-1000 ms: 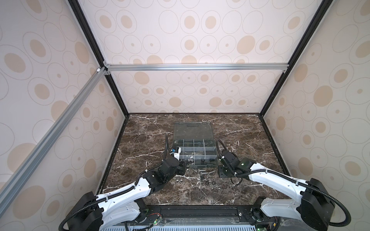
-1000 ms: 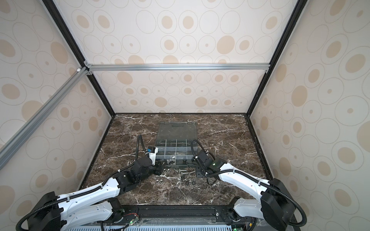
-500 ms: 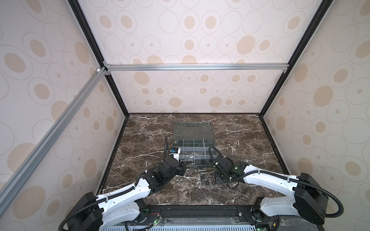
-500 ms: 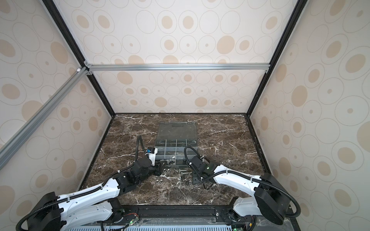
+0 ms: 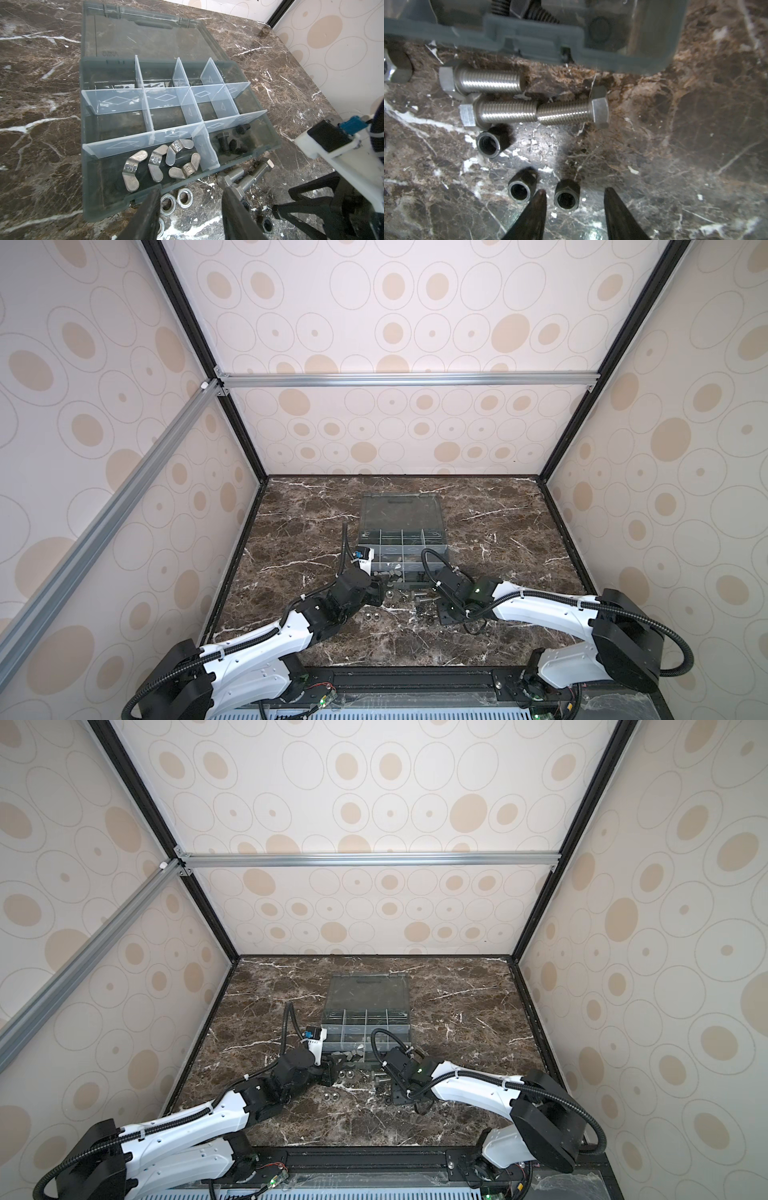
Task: Sort the screws and nuts into containers
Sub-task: 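Withdraw the right gripper back toward the pile in front of the box, then lower the right gripper onto a dark hex nut and close it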
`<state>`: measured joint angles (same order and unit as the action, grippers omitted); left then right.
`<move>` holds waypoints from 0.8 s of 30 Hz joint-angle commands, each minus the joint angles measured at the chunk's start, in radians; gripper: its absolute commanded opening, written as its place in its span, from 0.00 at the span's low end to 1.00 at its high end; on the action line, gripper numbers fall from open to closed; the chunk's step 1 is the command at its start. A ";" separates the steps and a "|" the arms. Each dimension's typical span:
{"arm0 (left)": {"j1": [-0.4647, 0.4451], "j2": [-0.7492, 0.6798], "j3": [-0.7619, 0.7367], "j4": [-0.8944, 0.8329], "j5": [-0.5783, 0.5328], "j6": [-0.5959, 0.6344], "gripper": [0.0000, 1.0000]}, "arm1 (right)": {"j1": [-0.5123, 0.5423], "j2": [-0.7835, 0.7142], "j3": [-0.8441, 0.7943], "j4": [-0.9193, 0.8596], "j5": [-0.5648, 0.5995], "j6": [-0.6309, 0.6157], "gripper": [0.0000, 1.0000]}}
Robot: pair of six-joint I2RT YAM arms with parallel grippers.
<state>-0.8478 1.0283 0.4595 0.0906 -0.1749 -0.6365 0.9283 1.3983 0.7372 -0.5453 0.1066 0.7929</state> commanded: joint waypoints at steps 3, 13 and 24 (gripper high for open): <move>0.009 -0.007 -0.001 0.018 -0.008 -0.018 0.49 | 0.021 0.015 0.022 -0.019 0.004 0.031 0.48; 0.009 0.004 0.001 0.026 0.000 -0.019 0.49 | 0.045 0.044 0.040 -0.040 0.019 0.038 0.48; 0.009 -0.004 0.001 0.020 -0.005 -0.017 0.49 | 0.060 0.099 0.072 -0.065 0.030 0.035 0.43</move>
<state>-0.8478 1.0294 0.4561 0.0967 -0.1738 -0.6399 0.9783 1.4788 0.7879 -0.5690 0.1127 0.8089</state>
